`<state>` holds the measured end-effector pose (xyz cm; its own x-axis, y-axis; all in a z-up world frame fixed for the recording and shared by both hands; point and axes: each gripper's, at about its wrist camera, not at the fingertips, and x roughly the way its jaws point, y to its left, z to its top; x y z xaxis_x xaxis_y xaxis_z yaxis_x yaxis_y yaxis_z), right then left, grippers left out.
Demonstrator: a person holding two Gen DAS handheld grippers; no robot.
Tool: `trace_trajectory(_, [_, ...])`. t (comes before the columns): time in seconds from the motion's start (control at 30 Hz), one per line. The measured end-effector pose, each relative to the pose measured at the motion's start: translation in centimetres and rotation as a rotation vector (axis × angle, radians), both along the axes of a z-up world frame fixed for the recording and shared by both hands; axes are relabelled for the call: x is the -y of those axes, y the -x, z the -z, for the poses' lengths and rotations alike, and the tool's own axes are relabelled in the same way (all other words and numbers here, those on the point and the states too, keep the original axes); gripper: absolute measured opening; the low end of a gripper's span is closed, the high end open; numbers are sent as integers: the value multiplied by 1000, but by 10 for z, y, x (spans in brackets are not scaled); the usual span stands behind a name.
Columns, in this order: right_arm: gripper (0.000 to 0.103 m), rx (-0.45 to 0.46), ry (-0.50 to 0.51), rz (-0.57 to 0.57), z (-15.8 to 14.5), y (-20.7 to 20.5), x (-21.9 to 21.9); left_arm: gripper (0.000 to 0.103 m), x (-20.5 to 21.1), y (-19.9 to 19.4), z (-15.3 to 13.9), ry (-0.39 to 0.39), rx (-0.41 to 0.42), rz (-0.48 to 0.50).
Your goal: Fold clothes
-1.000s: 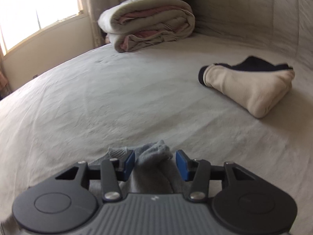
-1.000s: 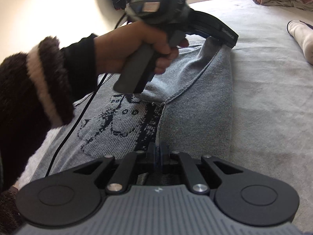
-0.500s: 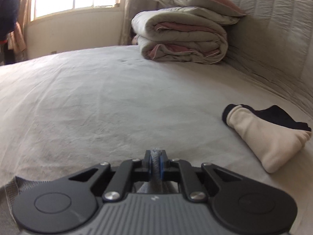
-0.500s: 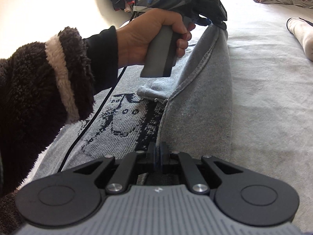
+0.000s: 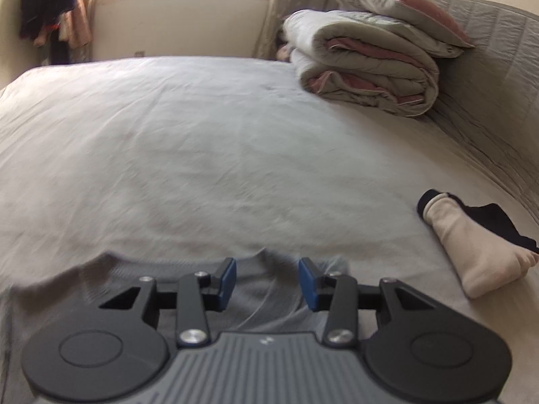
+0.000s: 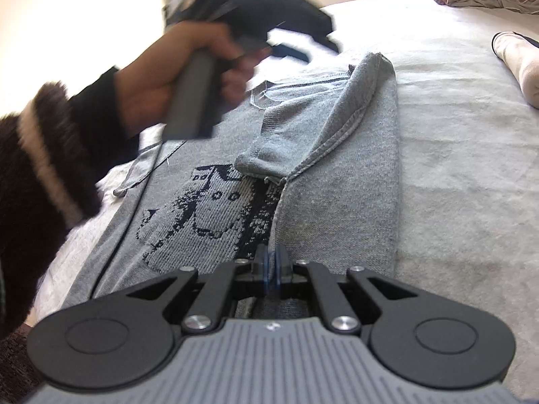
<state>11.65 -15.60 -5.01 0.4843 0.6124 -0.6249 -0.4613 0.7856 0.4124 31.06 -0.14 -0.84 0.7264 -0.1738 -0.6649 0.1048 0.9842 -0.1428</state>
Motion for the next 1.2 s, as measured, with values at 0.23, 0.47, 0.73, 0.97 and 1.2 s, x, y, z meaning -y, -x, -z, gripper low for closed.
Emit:
trace_trajectory(0.23, [12, 9, 20, -5, -8, 5, -1, 42, -39, 37, 21, 28, -73, -81])
trace_trajectory(0.47, [15, 29, 79, -36, -7, 8, -9, 26, -43, 51, 40, 60, -54, -117])
trace_trajectory(0.73, [15, 51, 106, -43, -7, 12, -10, 4, -32, 63, 23, 39, 93, -143])
trace_trajectory(0.97, [15, 26, 83, -39, -7, 7, -7, 15, -31, 60, 33, -63, 16, -179])
trace_trajectory(1.2, [15, -62, 40, -52, -11, 4, 1, 40, -38, 102, 18, 25, -27, -194])
